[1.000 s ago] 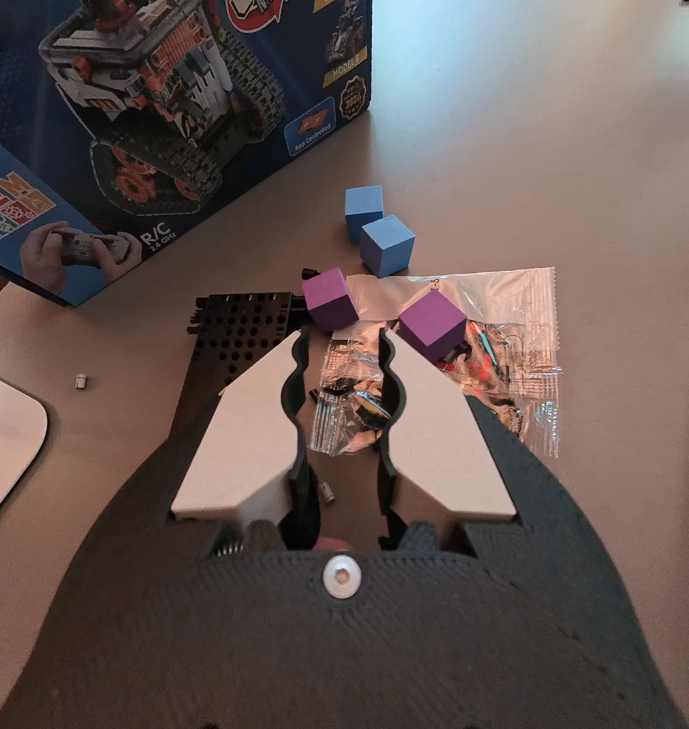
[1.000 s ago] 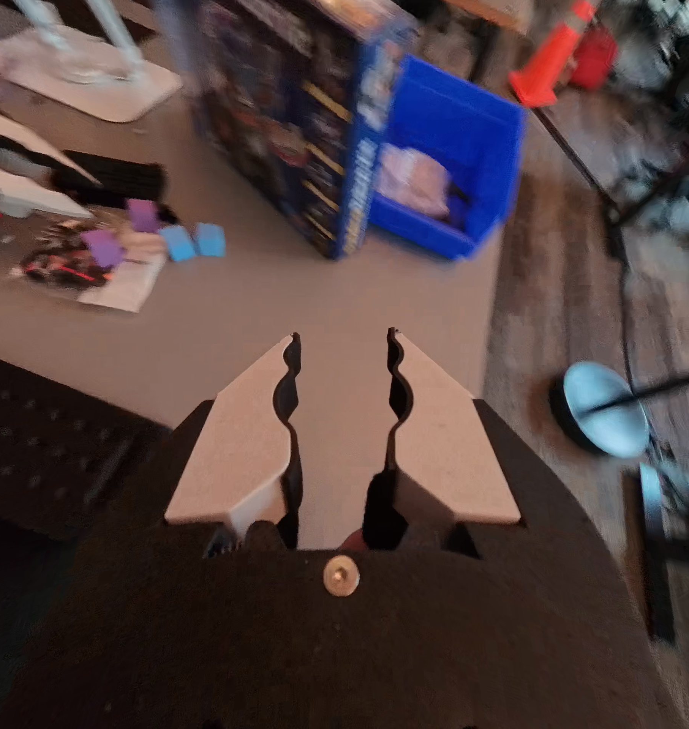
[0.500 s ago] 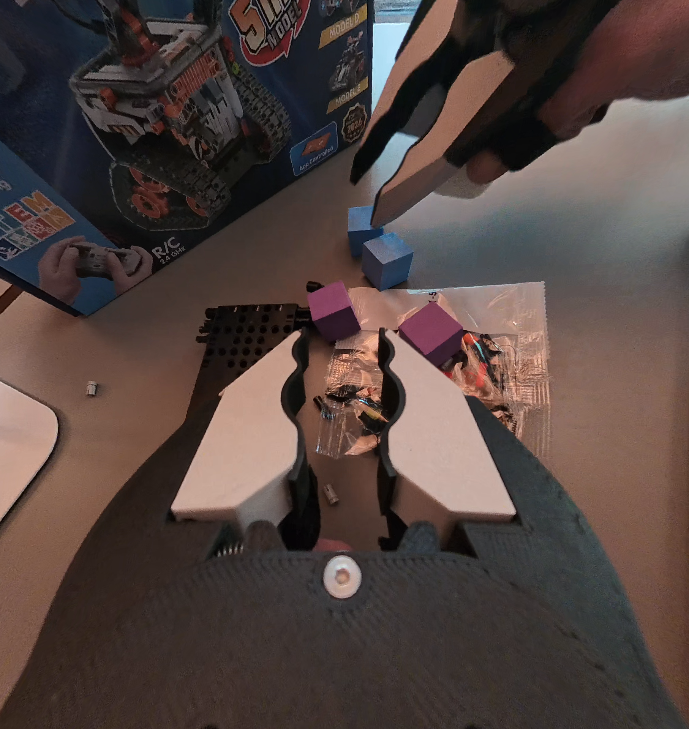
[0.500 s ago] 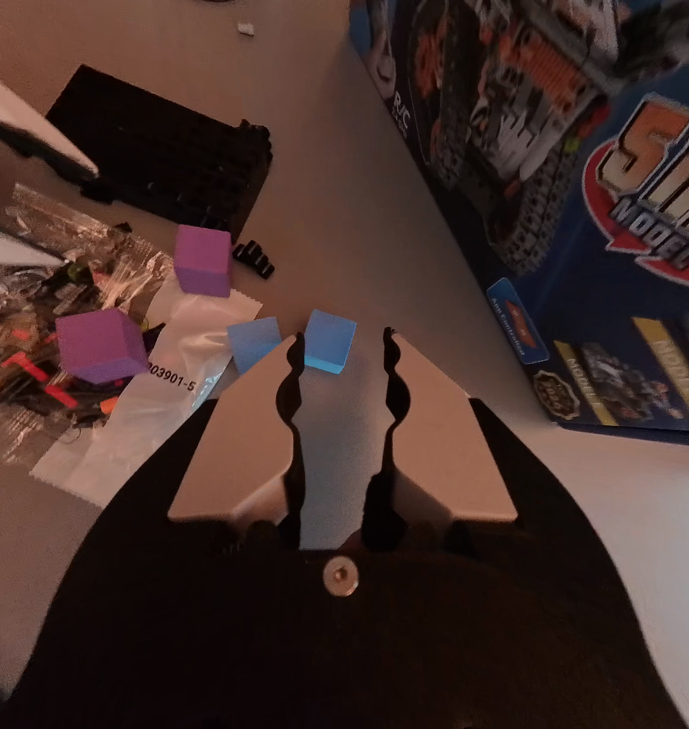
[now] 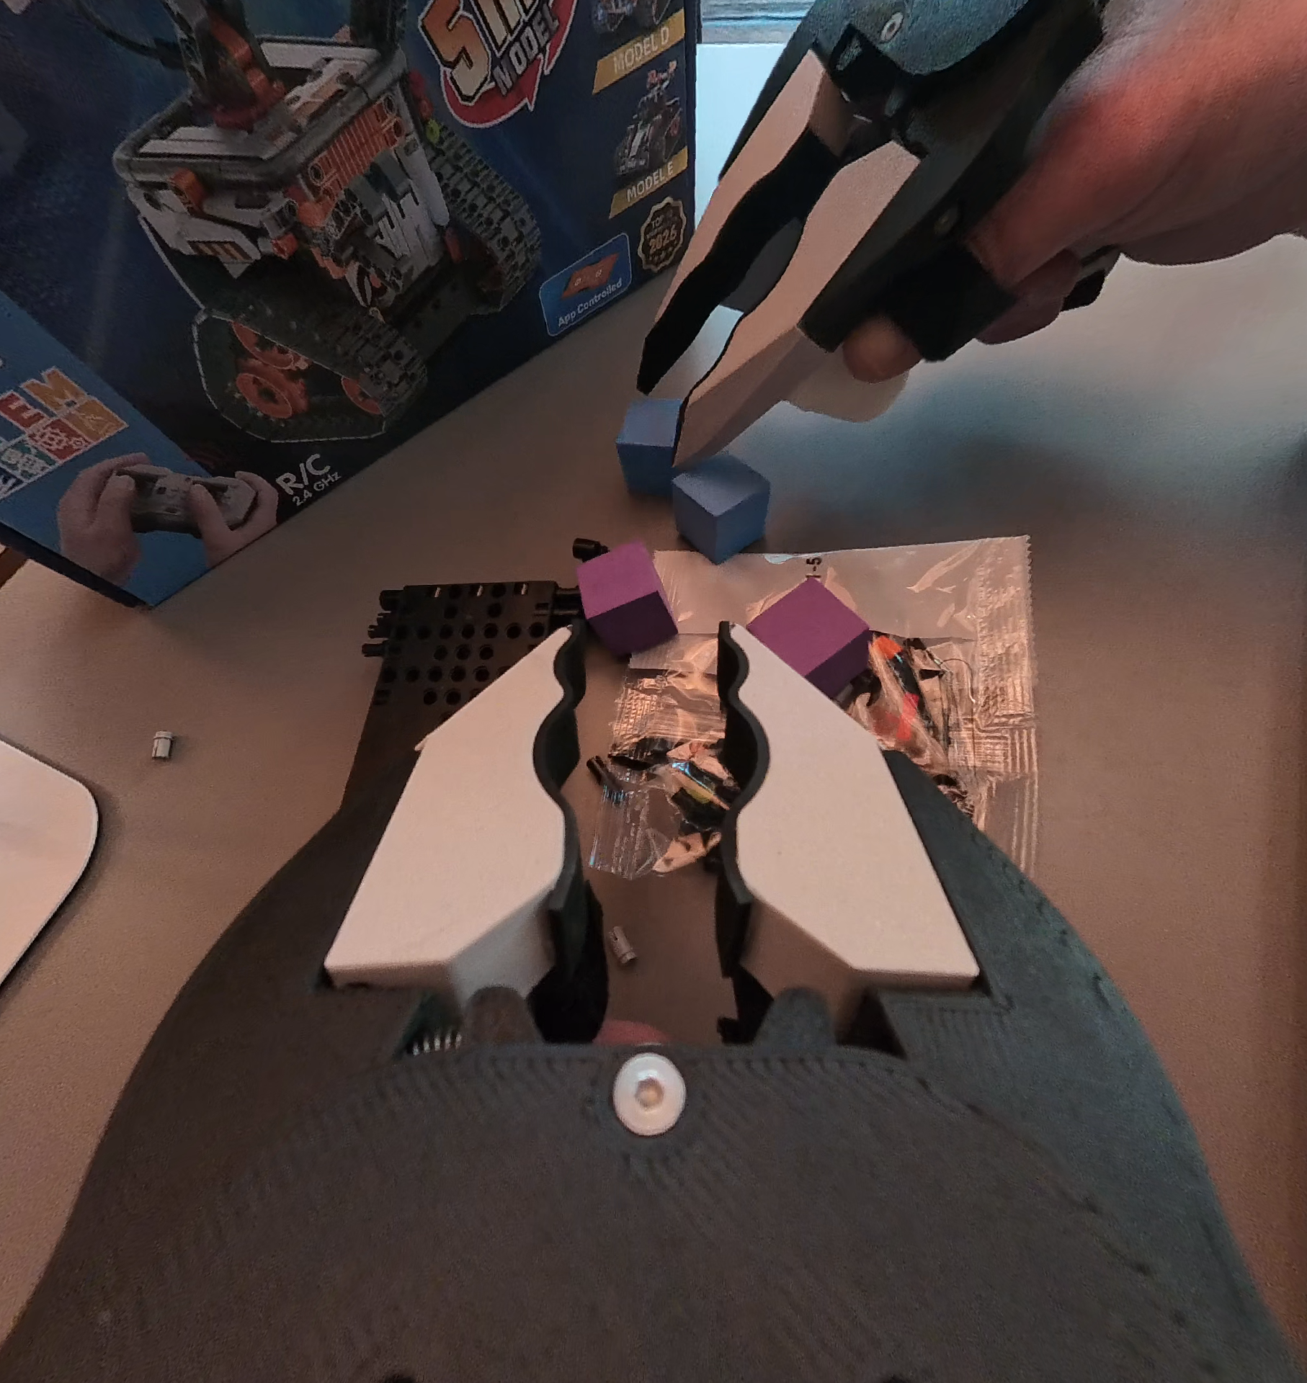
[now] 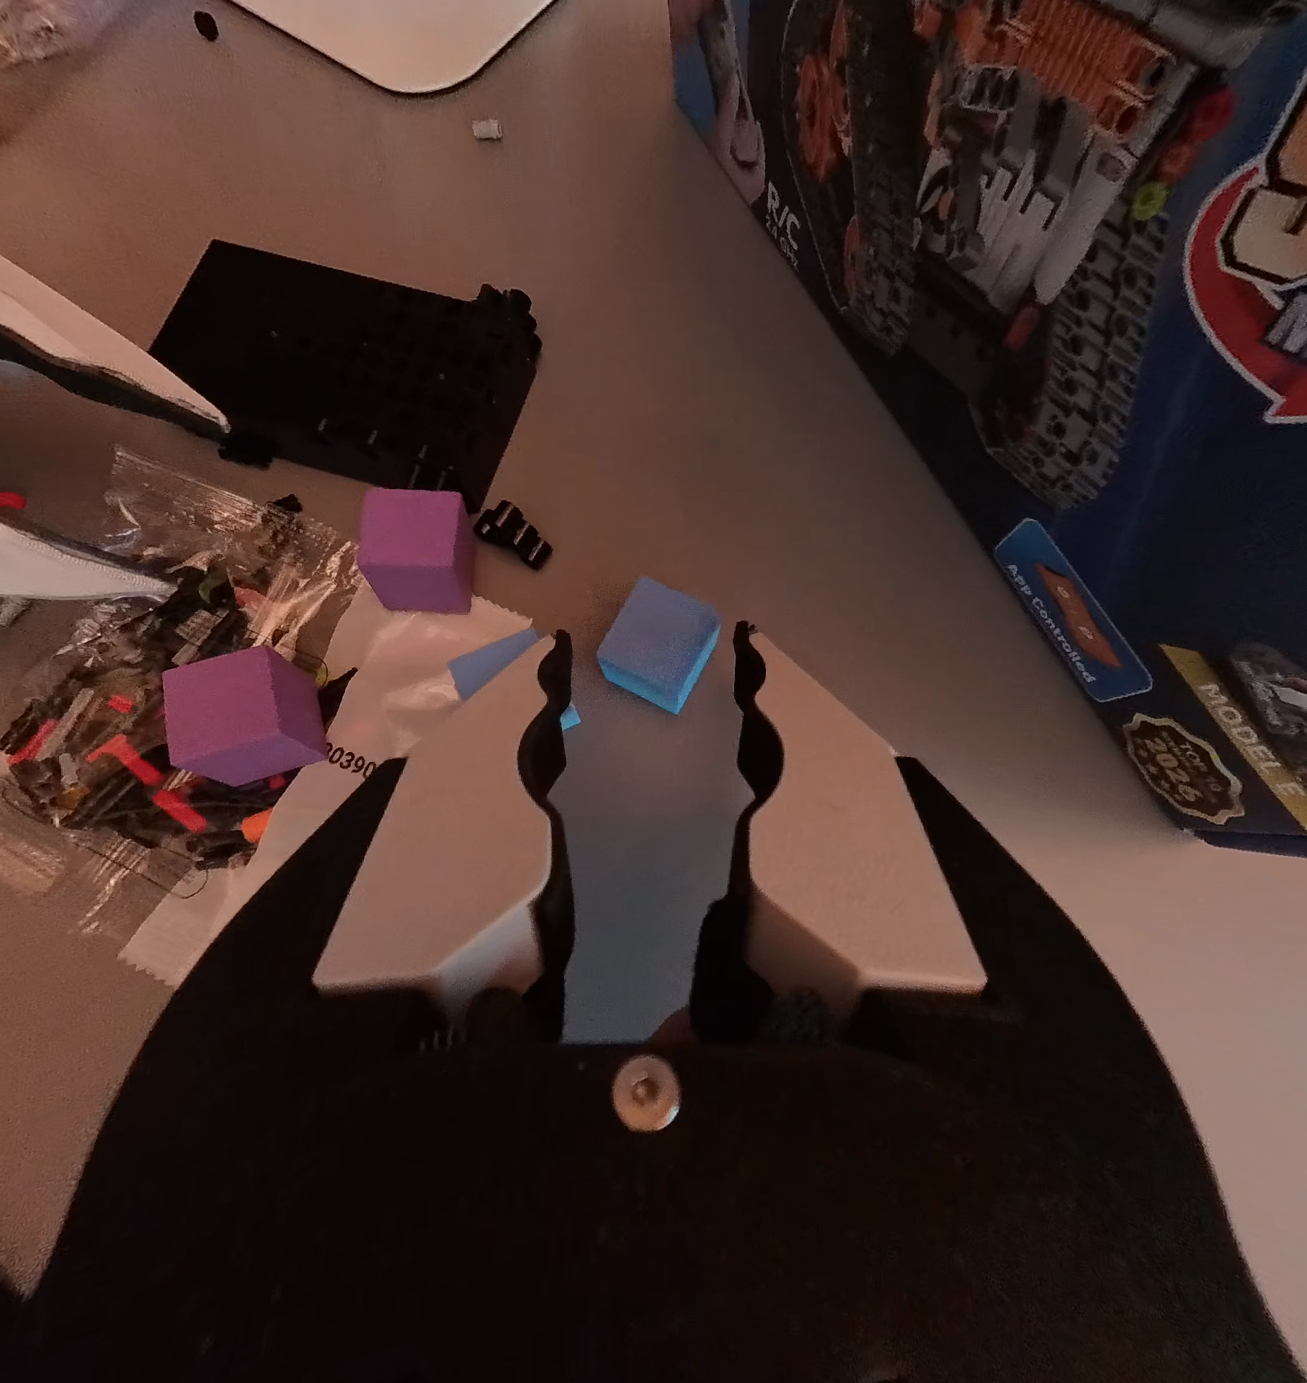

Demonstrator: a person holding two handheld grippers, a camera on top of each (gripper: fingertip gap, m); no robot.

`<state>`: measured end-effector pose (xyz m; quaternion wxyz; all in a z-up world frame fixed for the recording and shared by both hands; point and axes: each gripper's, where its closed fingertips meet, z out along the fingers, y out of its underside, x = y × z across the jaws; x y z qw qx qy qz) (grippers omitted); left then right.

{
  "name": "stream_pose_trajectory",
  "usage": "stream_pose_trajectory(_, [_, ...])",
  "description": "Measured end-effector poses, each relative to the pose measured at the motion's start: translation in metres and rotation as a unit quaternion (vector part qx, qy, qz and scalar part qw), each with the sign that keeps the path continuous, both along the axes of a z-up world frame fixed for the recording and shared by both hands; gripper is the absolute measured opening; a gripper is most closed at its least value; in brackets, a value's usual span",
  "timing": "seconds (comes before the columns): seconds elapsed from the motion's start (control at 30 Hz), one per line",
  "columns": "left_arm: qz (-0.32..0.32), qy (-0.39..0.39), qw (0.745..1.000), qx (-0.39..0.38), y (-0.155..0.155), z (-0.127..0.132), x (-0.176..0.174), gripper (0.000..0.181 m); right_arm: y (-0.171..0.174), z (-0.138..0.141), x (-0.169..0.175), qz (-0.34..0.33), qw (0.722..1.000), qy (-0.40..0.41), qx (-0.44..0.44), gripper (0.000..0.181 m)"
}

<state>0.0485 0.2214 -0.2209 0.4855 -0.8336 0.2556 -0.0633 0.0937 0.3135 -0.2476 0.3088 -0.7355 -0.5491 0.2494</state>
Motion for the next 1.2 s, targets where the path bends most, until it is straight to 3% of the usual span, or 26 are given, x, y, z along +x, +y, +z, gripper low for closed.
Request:
stream_pose_trajectory(0.3, [-0.001, 0.000, 1.000, 0.003, 0.000, 0.002, 0.000, 0.033, 0.006, -0.002, 0.004, -0.016, 1.000, -0.016, 0.022, 0.029])
stream_pose_trajectory(0.47, [0.000, 0.001, 1.000, 0.001, -0.002, 0.000, -0.001, 0.033, 0.000, 0.047, 0.037, -0.028, 0.997, 0.030, 0.064, 0.029])
stream_pose_trajectory(0.63, [-0.001, -0.001, 1.000, 0.004, -0.004, 0.003, -0.001, 0.033, -0.017, 0.112, 0.132, -0.062, 0.990, 0.056, 0.118, 0.028])
stream_pose_trajectory(0.87, [-0.003, 0.005, 1.000, -0.002, -0.004, -0.002, 0.001, 0.033, -0.012, 0.182, 0.318, -0.193, 0.969, 0.024, 0.152, 0.029])
stream_pose_trajectory(1.0, [0.000, 0.002, 1.000, 0.001, -0.004, 0.000, 0.000, 0.033, -0.003, 0.191, 0.392, -0.244, 0.962, 0.029, 0.115, 0.029])
stream_pose_trajectory(1.2, [0.000, 0.005, 1.000, -0.003, -0.005, -0.003, 0.000, 0.033, 0.012, 0.172, 0.429, -0.270, 0.960, 0.014, 0.071, 0.029])
